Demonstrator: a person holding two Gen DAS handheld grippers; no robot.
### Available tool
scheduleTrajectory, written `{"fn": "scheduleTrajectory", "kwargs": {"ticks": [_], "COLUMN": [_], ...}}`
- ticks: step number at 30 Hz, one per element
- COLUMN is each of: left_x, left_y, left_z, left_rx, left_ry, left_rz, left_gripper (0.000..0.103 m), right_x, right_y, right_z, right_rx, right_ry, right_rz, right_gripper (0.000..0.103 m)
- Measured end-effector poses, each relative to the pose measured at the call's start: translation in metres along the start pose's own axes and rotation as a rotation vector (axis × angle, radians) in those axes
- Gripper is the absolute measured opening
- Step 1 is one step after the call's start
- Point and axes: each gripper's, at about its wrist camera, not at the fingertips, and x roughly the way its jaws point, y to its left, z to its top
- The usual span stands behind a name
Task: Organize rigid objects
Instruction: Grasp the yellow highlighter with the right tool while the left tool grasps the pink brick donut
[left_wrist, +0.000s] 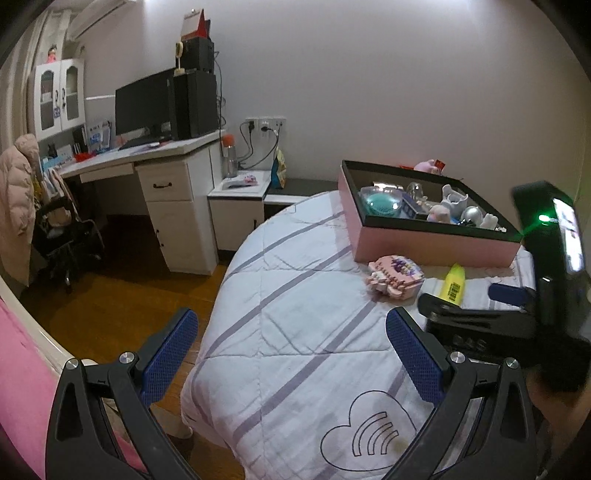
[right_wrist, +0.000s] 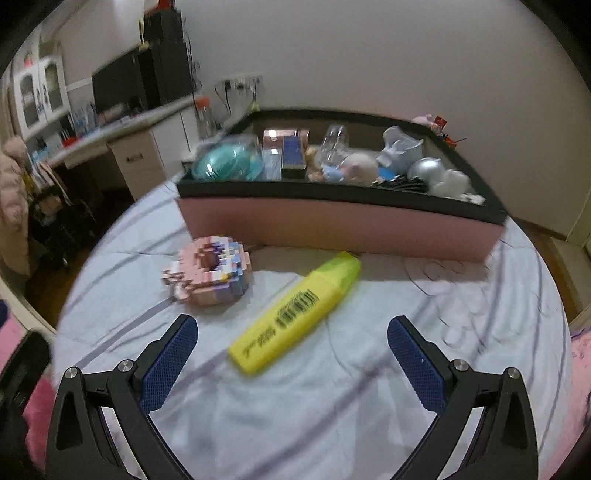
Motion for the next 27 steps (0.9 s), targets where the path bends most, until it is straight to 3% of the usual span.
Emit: {"fn": "scheduleTrajectory", "kwargs": {"ticks": [3, 4, 6, 8, 12, 20, 27], "left_x": [0.006, 0.008, 0.010, 0.014, 0.023, 0.056, 0.096], "left_y": [-0.001, -0.001, -0.003, -0.007, -0.017, -0.053, -0.084], "left_z": [0.000, 0.000, 0.000, 0.002, 0.005, 0.018, 0.029], "left_rx": [0.008, 0.011, 0.017, 0.022, 0.030, 0.037, 0.077], "left_ry": [0.015, 0.019, 0.027, 0.035, 0.060, 0.134, 0.233], "left_rz": [-0.007, -0.012, -0.020, -0.028, -0.062, -0.148, -0.122], "left_gripper": [0.103, 0.103, 0.103, 0.103, 0.103, 0.103, 0.103], "right_x": [0.013, 0.018, 0.019, 0.015, 0.007, -0.014, -0.018], "right_y": [0.003, 0.002, -0.003, -0.009, -0.024, -0.073, -0.100], "right_z": [0.005, 0.005, 0.005, 0.004, 0.000, -0.019, -0.024], "right_rx": [-0.028, -0.039, -0.030, -0.031, -0.052, -0.045, -0.008], "right_ry": [0.020, 0.037, 0.049, 0.038, 0.037, 0.026, 0.021], "right_rz": [-0.019, -0.029, -0.009, -0.003, 0.007, 0.001, 0.015], "right_gripper": [0.103, 0.098, 0.080, 0.054, 0.028, 0.026, 0.027]}}
